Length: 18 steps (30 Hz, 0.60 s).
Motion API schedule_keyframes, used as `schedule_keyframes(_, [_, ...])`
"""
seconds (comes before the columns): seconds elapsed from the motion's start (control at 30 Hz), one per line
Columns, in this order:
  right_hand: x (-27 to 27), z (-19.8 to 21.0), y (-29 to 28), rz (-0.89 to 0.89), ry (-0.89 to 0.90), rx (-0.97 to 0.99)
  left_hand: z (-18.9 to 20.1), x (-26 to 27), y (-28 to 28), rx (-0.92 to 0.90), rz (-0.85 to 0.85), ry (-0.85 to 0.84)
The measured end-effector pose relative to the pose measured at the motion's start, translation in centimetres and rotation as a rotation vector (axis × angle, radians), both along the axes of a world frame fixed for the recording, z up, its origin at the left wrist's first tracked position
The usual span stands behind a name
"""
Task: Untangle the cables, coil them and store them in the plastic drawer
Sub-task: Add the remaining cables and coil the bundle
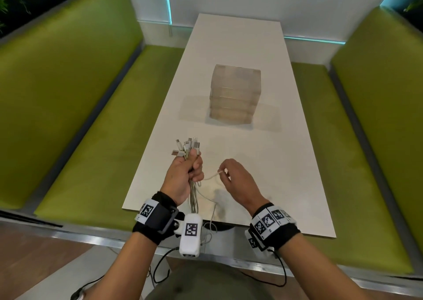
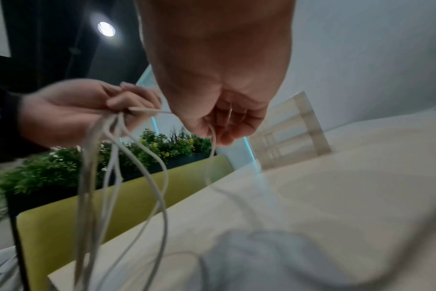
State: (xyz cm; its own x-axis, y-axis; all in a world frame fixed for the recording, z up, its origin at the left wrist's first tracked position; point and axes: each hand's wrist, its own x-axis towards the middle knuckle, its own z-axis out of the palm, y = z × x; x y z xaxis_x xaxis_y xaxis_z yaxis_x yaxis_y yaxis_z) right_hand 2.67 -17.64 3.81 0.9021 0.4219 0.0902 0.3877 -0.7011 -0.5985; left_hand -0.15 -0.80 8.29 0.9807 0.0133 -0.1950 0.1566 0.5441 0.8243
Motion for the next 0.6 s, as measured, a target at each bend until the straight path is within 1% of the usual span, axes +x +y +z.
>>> schedule_keyframes(0.07, [0.7,-0.6,-0.8,-0.042,0.074,-0.061,0.3,0.0,0.3,0.027,-0.004,-0.022])
schedule_keyframes(0.17, [1.3,-1.3,-2.5,-0.082,0.211,-0.160,0.6,0.2,1.4,0.017,0.054,-0.029])
schedule_keyframes(0.23, [1.3,-1.0,-3.4,-0.072,0.380,-0.098,0.7,0.5,1.9,0.005,0.111,-0.020])
schedule_keyframes(0.27, [1.2,-0.7,-3.6,-0.042,0.480,-0.037,0.7,0.6,1.9,0.006,0.136,-0.013])
schedule_keyframes(0.33, [0.6,0.1,-3.4,0.074,0.669,0.056,0.6,0.7,1.7,0.023,0.168,-0.001])
schedule_keyframes(0.43, [-1.3,1.0,-2.1,0.256,0.892,0.149,0.7,1.1,0.9,0.090,0.172,0.010])
schedule_keyframes(0.47, [-1.9,1.1,-1.7,0.300,0.936,0.173,0.7,1.2,0.6,0.115,0.166,0.014])
schedule_keyframes(0.53, [-3.1,0.9,-0.8,0.334,0.954,0.188,0.8,1.4,0.1,0.150,0.152,0.026])
schedule_keyframes(0.6, [-3.6,0.2,-0.3,0.290,0.915,0.154,0.9,1.3,-0.2,0.169,0.139,0.030])
